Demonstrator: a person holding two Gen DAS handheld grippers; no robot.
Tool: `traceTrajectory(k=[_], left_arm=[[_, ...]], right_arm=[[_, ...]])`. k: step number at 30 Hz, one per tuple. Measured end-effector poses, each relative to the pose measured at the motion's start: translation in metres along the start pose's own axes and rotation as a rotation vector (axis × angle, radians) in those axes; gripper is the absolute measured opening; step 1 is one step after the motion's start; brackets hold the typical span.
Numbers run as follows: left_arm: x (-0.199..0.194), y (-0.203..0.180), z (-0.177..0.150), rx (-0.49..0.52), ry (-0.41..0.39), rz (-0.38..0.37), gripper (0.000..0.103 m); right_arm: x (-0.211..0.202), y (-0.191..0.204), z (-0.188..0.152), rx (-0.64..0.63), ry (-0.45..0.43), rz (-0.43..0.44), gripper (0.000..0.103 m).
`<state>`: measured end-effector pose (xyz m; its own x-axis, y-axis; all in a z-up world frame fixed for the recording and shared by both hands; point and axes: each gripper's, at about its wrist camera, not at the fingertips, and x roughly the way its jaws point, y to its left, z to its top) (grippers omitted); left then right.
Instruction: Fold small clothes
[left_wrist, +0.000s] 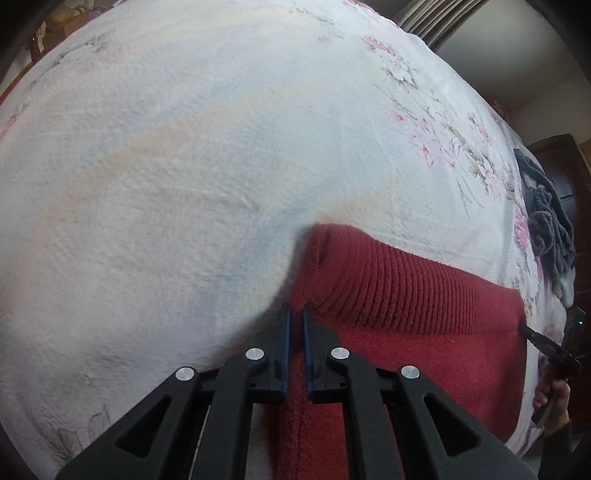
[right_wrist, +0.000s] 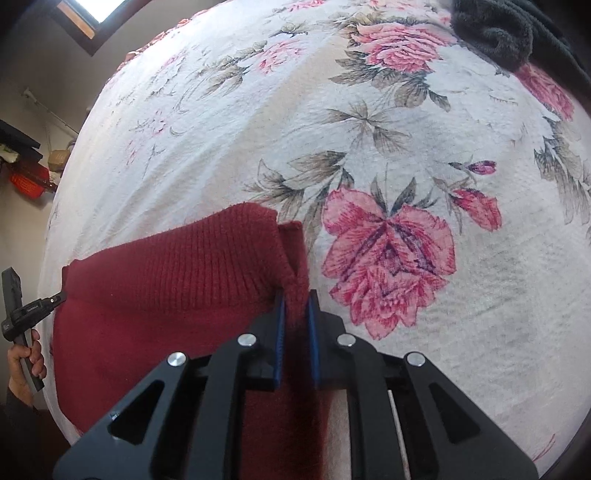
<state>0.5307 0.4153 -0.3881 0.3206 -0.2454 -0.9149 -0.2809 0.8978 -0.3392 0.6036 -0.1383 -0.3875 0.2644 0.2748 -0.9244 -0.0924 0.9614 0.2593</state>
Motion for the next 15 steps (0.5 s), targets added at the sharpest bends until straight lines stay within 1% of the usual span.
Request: traceTrajectory(k=[1, 2, 3, 4, 5, 6, 7, 8, 9, 10, 11, 12, 13, 14, 15], left_arm=[[-0.01, -0.001, 0.0, -0.006, -0.034, 0.034, 0.019], [-0.026, -0.005, -0.002, -0.004, -0.09, 0.087, 0.02], [-0.046, -0.014, -0.007, 0.026, -0.176, 0.09, 0.021], [-0.06, -0.026, -0.01, 0.057, -0.216, 0.005, 0.021], [-0.062, -0.034, -0.01, 0.072, -0.207, -0.081, 0.021], [-0.058, -0.045, -0.01, 0.092, -0.175, -0.201, 0.022], [-0.046, -0.053, -0.01, 0.106, -0.136, -0.264, 0.023], [-0.026, -0.059, -0.008, 0.116, -0.081, -0.26, 0.023], [-0.012, -0.057, -0.008, 0.115, -0.053, -0.223, 0.022], [0.006, -0.05, -0.007, 0.09, -0.015, -0.182, 0.02], [0.024, -0.038, -0.005, 0.058, 0.028, -0.14, 0.015], [0.032, -0.03, -0.006, 0.057, 0.031, -0.124, 0.003], [0.036, -0.024, -0.007, 0.053, 0.03, -0.143, 0.003], [0.035, -0.023, -0.007, 0.055, 0.028, -0.152, 0.003], [0.027, -0.024, -0.007, 0.059, 0.015, -0.151, 0.002]], right_arm=[[-0.001, -0.001, -0.001, 0.002, -0.011, -0.009, 0.028], [-0.011, -0.002, -0.003, 0.018, -0.05, -0.018, 0.03], [-0.025, -0.001, -0.005, 0.027, -0.116, -0.007, 0.033], [-0.042, 0.002, -0.011, 0.032, -0.2, 0.032, 0.041], [-0.047, 0.006, -0.015, 0.038, -0.224, 0.074, 0.043], [-0.044, 0.01, -0.017, 0.038, -0.21, 0.12, 0.042], [-0.036, 0.014, -0.019, 0.038, -0.183, 0.158, 0.04], [-0.021, 0.017, -0.021, 0.039, -0.141, 0.179, 0.038], [-0.004, 0.017, -0.021, 0.041, -0.094, 0.179, 0.031], [0.008, 0.014, -0.022, 0.054, -0.063, 0.173, 0.027], [0.02, 0.007, -0.024, 0.084, -0.042, 0.176, 0.025], [0.031, -0.003, -0.026, 0.121, -0.042, 0.199, 0.018], [0.036, -0.009, -0.028, 0.139, -0.052, 0.204, 0.002], [0.04, -0.016, -0.031, 0.135, -0.069, 0.218, 0.001], [0.04, -0.024, -0.032, 0.167, -0.068, 0.255, 0.0]])
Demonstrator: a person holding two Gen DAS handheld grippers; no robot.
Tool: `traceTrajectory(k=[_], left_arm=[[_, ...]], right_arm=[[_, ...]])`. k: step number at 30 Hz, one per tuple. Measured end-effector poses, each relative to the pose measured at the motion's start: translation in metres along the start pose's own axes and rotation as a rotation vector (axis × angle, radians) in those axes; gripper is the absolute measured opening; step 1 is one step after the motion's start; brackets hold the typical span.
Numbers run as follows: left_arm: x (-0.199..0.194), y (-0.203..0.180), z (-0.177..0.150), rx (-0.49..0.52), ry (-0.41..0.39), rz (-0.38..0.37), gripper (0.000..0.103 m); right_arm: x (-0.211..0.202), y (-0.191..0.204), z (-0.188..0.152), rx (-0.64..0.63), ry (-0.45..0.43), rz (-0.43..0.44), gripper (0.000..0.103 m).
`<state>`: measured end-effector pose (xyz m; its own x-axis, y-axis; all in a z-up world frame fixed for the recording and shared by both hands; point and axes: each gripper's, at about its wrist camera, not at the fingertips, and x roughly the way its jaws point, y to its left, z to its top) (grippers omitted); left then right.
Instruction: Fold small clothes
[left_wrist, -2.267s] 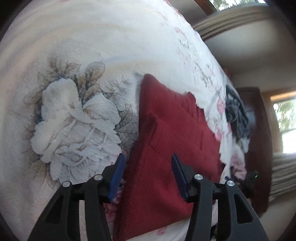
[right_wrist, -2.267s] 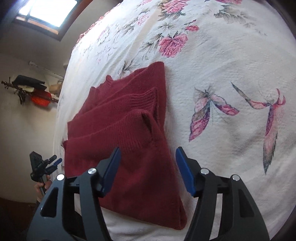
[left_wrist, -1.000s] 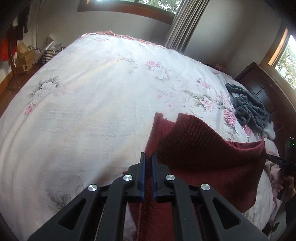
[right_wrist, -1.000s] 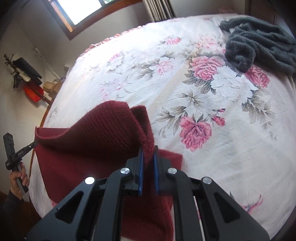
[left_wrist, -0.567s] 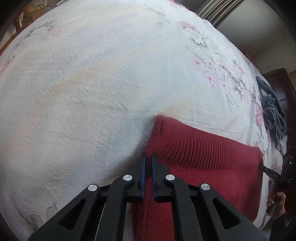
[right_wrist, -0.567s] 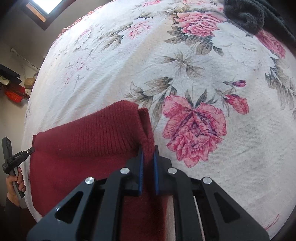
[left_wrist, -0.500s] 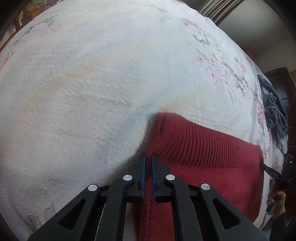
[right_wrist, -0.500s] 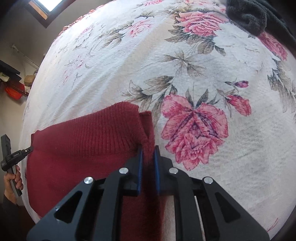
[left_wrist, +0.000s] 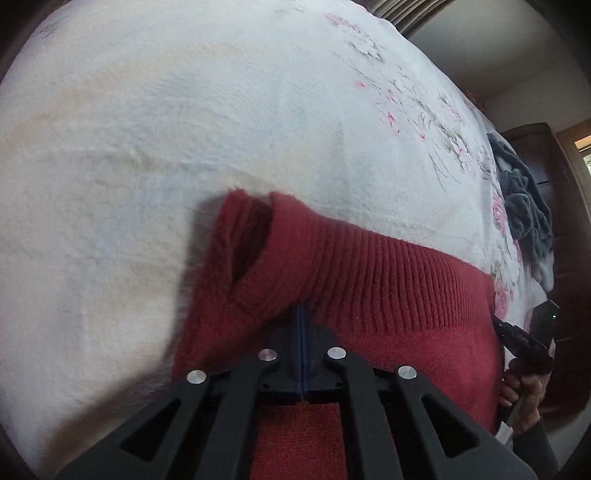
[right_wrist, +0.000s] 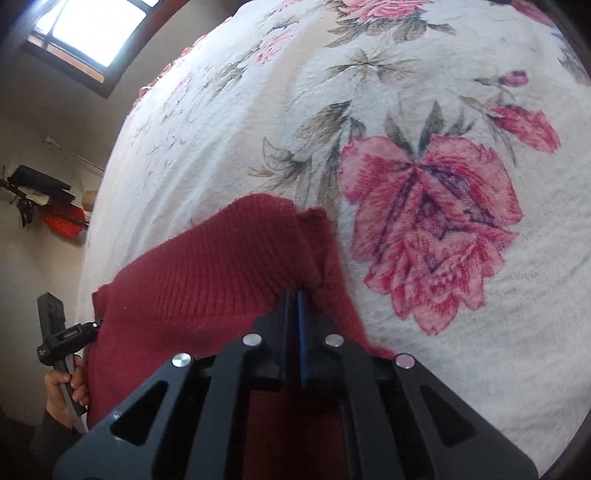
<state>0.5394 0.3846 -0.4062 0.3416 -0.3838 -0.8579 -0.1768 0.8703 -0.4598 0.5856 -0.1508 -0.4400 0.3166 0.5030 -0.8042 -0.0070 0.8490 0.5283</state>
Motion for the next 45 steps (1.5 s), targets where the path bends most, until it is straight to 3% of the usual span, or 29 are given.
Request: traceTrajectory(k=[2, 3, 5, 8, 9, 11, 13, 15, 16, 17, 19, 20, 21, 23, 24, 26, 29, 31, 32, 39, 41, 42, 43, 44, 45], left_arm=[[-0.03, -0.015, -0.005, 0.049, -0.062, -0.05, 0.005], [-0.042, -0.022, -0.009, 0.08, -0.079, -0.085, 0.006], [-0.061, -0.036, -0.03, 0.166, -0.099, -0.138, 0.009], [-0.028, -0.008, -0.045, 0.144, -0.011, -0.022, 0.007], [-0.025, 0.005, -0.045, 0.107, -0.013, -0.025, 0.003], [-0.046, 0.006, -0.042, 0.068, -0.067, -0.026, 0.002], [-0.085, -0.007, -0.054, 0.082, -0.122, -0.121, 0.005], [-0.114, -0.025, -0.085, 0.135, -0.143, -0.237, 0.006], [-0.118, -0.031, -0.105, 0.161, -0.136, -0.257, 0.008], [-0.112, -0.032, -0.124, 0.169, -0.118, -0.243, 0.008], [-0.085, -0.008, -0.147, 0.123, -0.06, -0.13, 0.009], [-0.073, 0.013, -0.154, 0.059, -0.047, -0.144, 0.002], [-0.076, 0.021, -0.157, 0.027, -0.057, -0.163, 0.002], [-0.104, 0.006, -0.161, 0.062, -0.108, -0.159, 0.003], [-0.124, -0.006, -0.166, 0.088, -0.131, -0.225, 0.006], [-0.15, -0.028, -0.186, 0.156, -0.146, -0.301, 0.008], [-0.128, -0.036, -0.209, 0.209, -0.061, -0.249, 0.01], [-0.099, -0.014, -0.218, 0.164, -0.002, -0.179, 0.006], [-0.09, -0.006, -0.22, 0.147, 0.009, -0.166, 0.002], [-0.094, 0.023, -0.225, 0.037, 0.012, -0.213, 0.002], [-0.103, 0.042, -0.222, -0.026, -0.004, -0.218, 0.002], [-0.118, 0.061, -0.225, -0.08, -0.029, -0.21, 0.002], [-0.131, 0.073, -0.228, -0.129, -0.049, -0.207, 0.006], [-0.144, 0.08, -0.231, -0.187, -0.072, -0.211, 0.015], [-0.164, 0.093, -0.239, -0.246, -0.107, -0.233, 0.031]], right_arm=[[-0.018, 0.001, 0.002, 0.033, -0.005, 0.005, 0.001], [-0.032, 0.013, -0.003, -0.01, -0.032, 0.004, 0.012], [-0.05, 0.034, -0.02, -0.071, -0.034, 0.081, 0.014], [-0.029, 0.04, -0.046, -0.128, 0.037, 0.05, 0.006], [-0.021, 0.031, -0.048, -0.124, 0.038, 0.037, 0.0], [-0.03, 0.021, -0.044, -0.052, 0.027, 0.045, 0.0], [-0.055, 0.038, -0.045, -0.069, -0.011, 0.062, 0.009], [-0.076, 0.06, -0.062, -0.107, -0.017, 0.174, 0.009], [-0.08, 0.07, -0.077, -0.142, 0.007, 0.211, 0.009], [-0.077, 0.077, -0.095, -0.181, 0.04, 0.215, 0.009], [-0.056, 0.073, -0.118, -0.186, 0.109, 0.197, 0.005], [-0.041, 0.064, -0.128, -0.184, 0.137, 0.146, 0.0], [-0.035, 0.054, -0.133, -0.174, 0.131, 0.154, 0.0], [-0.048, 0.054, -0.13, -0.123, 0.138, 0.158, 0.003], [-0.066, 0.061, -0.13, -0.138, 0.108, 0.18, 0.013], [-0.096, 0.069, -0.138, -0.178, 0.058, 0.227, 0.016], [-0.105, 0.038, -0.153, -0.138, 0.075, 0.218, 0.016], [-0.09, 0.006, -0.162, -0.061, 0.125, 0.192, 0.0], [-0.086, -0.013, -0.161, -0.017, 0.136, 0.218, 0.0], [-0.125, -0.084, -0.16, 0.166, 0.122, 0.317, 0.0], [-0.152, -0.099, -0.162, 0.197, 0.076, 0.249, 0.0], [-0.17, -0.098, -0.162, 0.198, 0.039, 0.228, 0.006], [-0.197, -0.084, -0.16, 0.15, -0.011, 0.135, 0.01], [-0.217, -0.066, -0.16, 0.078, -0.053, 0.068, 0.011], [-0.237, -0.035, -0.164, -0.019, -0.101, -0.005, 0.022]])
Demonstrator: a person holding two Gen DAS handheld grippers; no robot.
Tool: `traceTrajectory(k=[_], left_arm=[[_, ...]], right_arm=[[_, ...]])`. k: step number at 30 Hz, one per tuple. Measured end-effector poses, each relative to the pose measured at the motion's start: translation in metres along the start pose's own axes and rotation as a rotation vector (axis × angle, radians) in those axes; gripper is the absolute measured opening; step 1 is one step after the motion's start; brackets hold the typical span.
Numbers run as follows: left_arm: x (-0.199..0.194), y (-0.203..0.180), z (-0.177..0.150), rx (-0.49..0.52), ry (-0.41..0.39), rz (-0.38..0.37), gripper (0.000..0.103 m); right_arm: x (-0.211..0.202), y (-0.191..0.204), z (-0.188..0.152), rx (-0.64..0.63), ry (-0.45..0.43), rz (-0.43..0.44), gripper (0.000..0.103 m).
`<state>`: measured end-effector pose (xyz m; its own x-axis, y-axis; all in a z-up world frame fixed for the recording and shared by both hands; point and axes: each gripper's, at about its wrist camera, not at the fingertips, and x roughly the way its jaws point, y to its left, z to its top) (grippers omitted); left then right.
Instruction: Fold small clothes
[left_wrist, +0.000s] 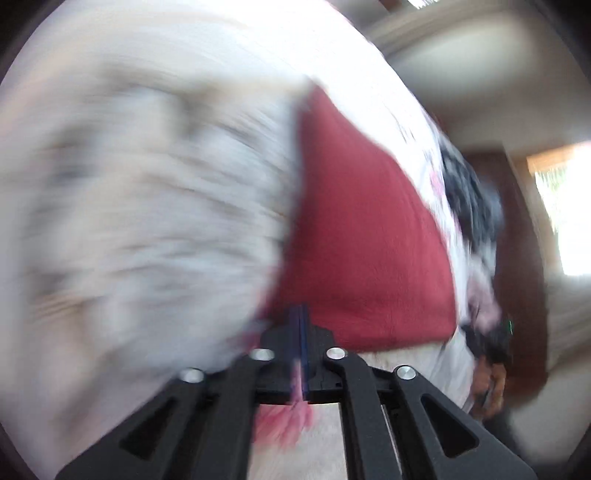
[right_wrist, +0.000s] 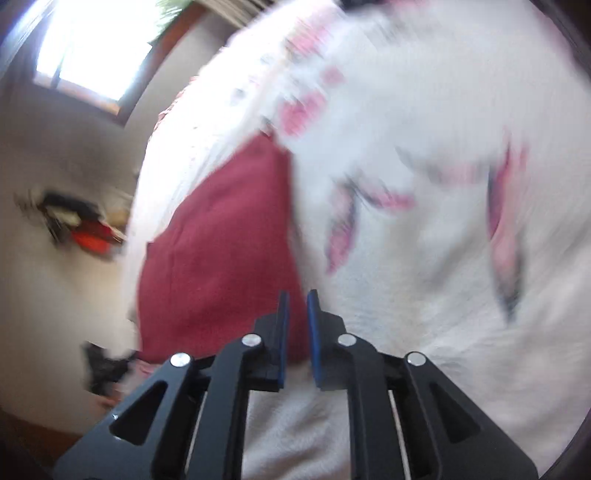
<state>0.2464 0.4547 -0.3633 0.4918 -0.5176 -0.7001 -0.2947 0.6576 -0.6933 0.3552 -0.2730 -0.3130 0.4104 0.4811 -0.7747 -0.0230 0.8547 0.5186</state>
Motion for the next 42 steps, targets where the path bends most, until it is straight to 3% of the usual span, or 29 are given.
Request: traceTrajectory(k=[1, 2, 3, 4, 7, 11, 14, 17, 20, 26, 29, 30, 31, 37, 40, 42], left_arm=[[-0.023, 0.007, -0.006, -0.035, -0.043, -0.017, 0.036], [-0.039, 0.011, -0.012, -0.048, -0.072, -0.021, 0.042], [-0.059, 0.012, -0.021, -0.059, -0.109, -0.023, 0.049], [-0.075, 0.015, -0.029, -0.067, -0.133, -0.025, 0.056], [-0.115, 0.026, -0.054, -0.092, -0.182, -0.023, 0.066], [-0.146, 0.046, -0.086, -0.1, -0.194, 0.021, 0.067], [-0.157, 0.061, -0.103, -0.139, -0.211, 0.01, 0.069], [-0.161, 0.073, -0.107, -0.159, -0.217, -0.006, 0.069], [-0.161, 0.076, -0.102, -0.166, -0.219, -0.029, 0.069], [-0.15, 0.069, -0.057, -0.157, -0.207, -0.126, 0.074], [-0.135, 0.066, -0.021, -0.176, -0.171, -0.187, 0.076], [-0.126, 0.06, -0.001, -0.17, -0.145, -0.206, 0.076], [-0.118, 0.056, 0.015, -0.164, -0.122, -0.216, 0.077], [-0.025, 0.014, 0.121, -0.109, 0.124, -0.333, 0.08], [0.039, 0.002, 0.15, -0.147, 0.245, -0.318, 0.08], [0.082, -0.007, 0.16, -0.143, 0.313, -0.248, 0.08]], right_arm=[[-0.018, 0.031, -0.006, -0.105, -0.036, -0.07, 0.042], [-0.027, 0.072, -0.018, -0.227, -0.063, -0.142, 0.055], [-0.029, 0.112, -0.036, -0.346, -0.088, -0.186, 0.077], [-0.024, 0.145, -0.053, -0.435, -0.103, -0.212, 0.09], [0.024, 0.247, -0.14, -0.803, -0.07, -0.291, 0.089], [0.104, 0.342, -0.239, -1.23, -0.065, -0.409, 0.081], [0.154, 0.39, -0.277, -1.404, -0.086, -0.501, 0.08], [0.196, 0.407, -0.292, -1.523, -0.106, -0.601, 0.08], [0.226, 0.408, -0.29, -1.58, -0.085, -0.672, 0.078], [0.255, 0.41, -0.285, -1.679, -0.138, -0.743, 0.074], [0.26, 0.408, -0.27, -1.651, -0.125, -0.749, 0.053], [0.262, 0.408, -0.265, -1.637, -0.108, -0.745, 0.031], [0.259, 0.407, -0.259, -1.613, -0.1, -0.742, 0.02], [0.237, 0.421, -0.225, -1.459, -0.152, -0.671, 0.016], [0.23, 0.427, -0.213, -1.407, -0.163, -0.652, 0.016], [0.233, 0.428, -0.202, -1.38, -0.158, -0.639, 0.016]])
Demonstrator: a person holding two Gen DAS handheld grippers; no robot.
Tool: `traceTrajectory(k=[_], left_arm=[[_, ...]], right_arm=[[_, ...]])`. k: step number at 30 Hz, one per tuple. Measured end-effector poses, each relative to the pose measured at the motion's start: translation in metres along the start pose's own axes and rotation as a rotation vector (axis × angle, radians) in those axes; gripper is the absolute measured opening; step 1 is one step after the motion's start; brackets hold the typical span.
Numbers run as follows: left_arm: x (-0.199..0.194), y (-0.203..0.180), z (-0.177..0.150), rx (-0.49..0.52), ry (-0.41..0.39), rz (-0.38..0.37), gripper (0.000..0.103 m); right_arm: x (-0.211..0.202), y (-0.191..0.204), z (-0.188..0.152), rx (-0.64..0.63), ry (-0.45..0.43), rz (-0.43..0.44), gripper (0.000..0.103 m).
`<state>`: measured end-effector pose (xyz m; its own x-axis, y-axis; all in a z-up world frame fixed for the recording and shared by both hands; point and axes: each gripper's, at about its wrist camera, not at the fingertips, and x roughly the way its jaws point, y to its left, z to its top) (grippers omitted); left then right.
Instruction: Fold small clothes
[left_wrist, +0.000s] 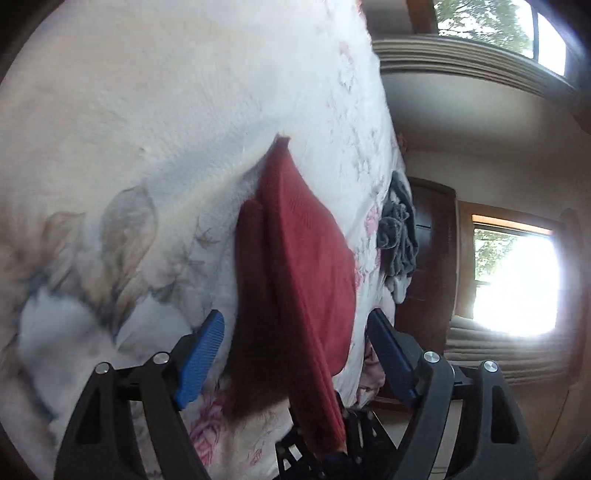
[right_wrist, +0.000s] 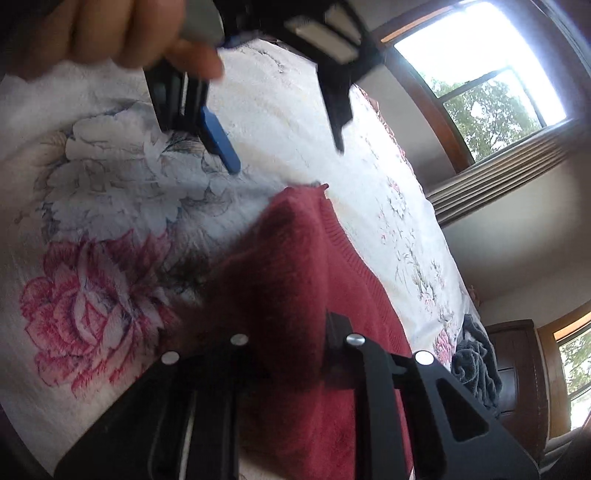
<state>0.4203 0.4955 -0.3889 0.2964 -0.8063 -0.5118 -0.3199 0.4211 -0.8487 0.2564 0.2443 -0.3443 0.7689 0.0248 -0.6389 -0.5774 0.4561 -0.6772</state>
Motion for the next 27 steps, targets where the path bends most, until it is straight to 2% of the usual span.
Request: traceTrajectory(k=[5, 7, 8, 9, 10, 15, 27], left_arm=[[0.054, -0.009, 0.026, 0.009, 0.068, 0.062, 0.08], [0.066, -0.019, 0.033, 0.041, 0.081, 0.094, 0.076], [0.07, -0.023, 0.038, 0.052, 0.085, 0.12, 0.068], [0.075, -0.026, 0.041, 0.054, 0.111, 0.136, 0.034], [0.076, -0.03, 0.045, 0.056, 0.123, 0.154, 0.021], [0.076, -0.062, 0.046, 0.144, 0.13, 0.241, 0.016], [0.076, -0.149, 0.034, 0.284, 0.143, 0.388, 0.015]], right_arm=[[0.008, -0.018, 0.007, 0.049, -0.003, 0.021, 0.016], [0.011, -0.024, 0.008, 0.069, -0.005, 0.03, 0.016], [0.012, -0.026, 0.009, 0.08, -0.007, 0.034, 0.016], [0.012, -0.027, 0.009, 0.09, -0.008, 0.038, 0.016], [0.01, -0.028, 0.01, 0.1, -0.009, 0.041, 0.016], [0.011, -0.048, 0.015, 0.182, -0.019, 0.065, 0.016], [-0.015, -0.08, 0.009, 0.399, -0.028, 0.103, 0.016]])
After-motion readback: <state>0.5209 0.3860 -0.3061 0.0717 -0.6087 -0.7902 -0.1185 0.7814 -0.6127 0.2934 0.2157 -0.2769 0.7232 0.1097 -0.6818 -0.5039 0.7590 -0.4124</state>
